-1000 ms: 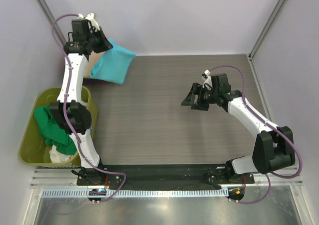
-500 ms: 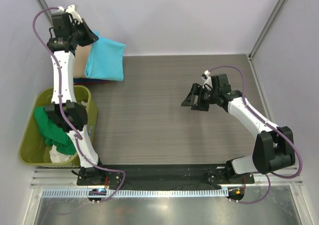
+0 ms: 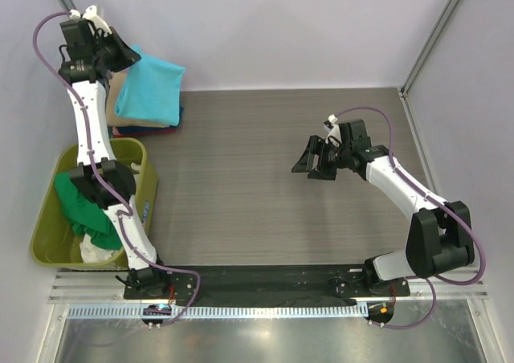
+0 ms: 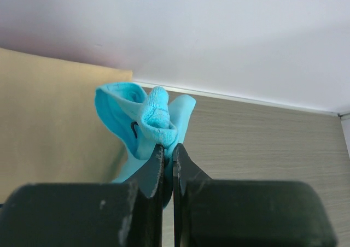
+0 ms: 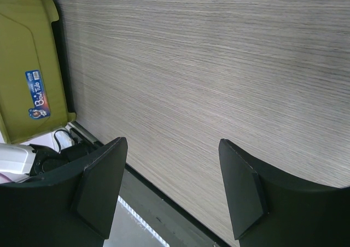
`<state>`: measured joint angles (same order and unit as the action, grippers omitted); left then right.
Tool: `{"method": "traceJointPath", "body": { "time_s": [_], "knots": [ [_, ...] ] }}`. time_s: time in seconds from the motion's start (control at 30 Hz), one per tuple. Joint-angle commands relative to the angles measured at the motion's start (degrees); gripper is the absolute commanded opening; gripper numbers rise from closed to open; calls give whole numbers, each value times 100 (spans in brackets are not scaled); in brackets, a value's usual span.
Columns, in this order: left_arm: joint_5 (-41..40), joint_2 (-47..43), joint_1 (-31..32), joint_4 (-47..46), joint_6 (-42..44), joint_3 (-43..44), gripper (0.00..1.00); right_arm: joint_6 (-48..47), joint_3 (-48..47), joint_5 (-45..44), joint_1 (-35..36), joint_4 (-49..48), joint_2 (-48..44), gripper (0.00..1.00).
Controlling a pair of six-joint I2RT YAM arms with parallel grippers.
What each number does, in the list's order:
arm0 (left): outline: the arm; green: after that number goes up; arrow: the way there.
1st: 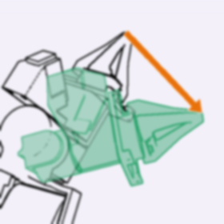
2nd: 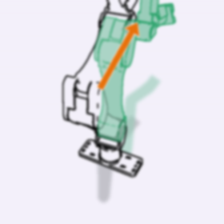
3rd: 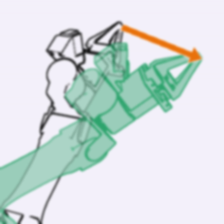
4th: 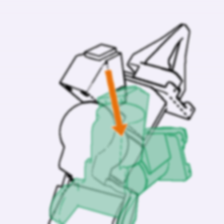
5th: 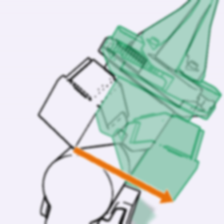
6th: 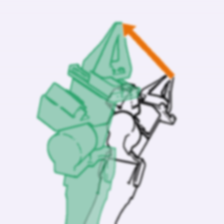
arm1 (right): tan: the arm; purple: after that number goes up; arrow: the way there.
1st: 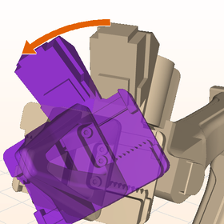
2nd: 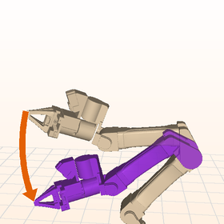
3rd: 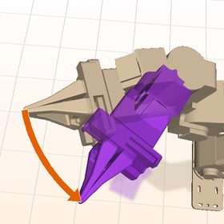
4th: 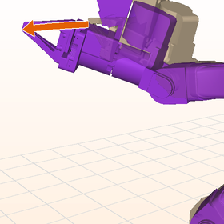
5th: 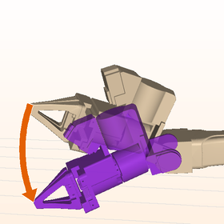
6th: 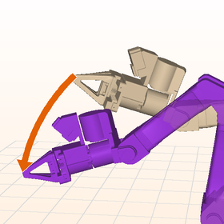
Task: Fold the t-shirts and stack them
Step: Neatly place the folded tshirt to the corner
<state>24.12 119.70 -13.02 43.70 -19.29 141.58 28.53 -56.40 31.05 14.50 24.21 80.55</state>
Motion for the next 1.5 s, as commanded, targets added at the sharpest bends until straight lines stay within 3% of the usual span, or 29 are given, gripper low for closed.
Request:
{"method": "traceJointPath", "body": {
  "time_s": [0.0,0.37,0.77,1.13,1.27,1.43,1.47],
  "knots": [
    [313,185,-183,-301,-154,449,0,-120,-29,77,-18,-4,22,74],
    [567,783,-439,-854,-374,880,0,-155,-46,42,-18,23,285,74],
    [172,1345,-623,-2241,-549,898,0,-164,-231,-108,-18,14,681,74],
    [-21,2022,-781,-2797,-655,1126,0,-155,-415,-152,-9,-91,1322,73],
    [-310,2180,-781,-2972,-541,1083,0,-155,-442,-152,26,-144,1480,73],
    [-1609,2330,-781,-3210,-409,1118,0,-85,-451,-160,97,-197,1621,73],
    [-1873,2295,-773,-3262,-400,1048,25,-67,-425,-160,114,-214,1604,73]
  ]
}}
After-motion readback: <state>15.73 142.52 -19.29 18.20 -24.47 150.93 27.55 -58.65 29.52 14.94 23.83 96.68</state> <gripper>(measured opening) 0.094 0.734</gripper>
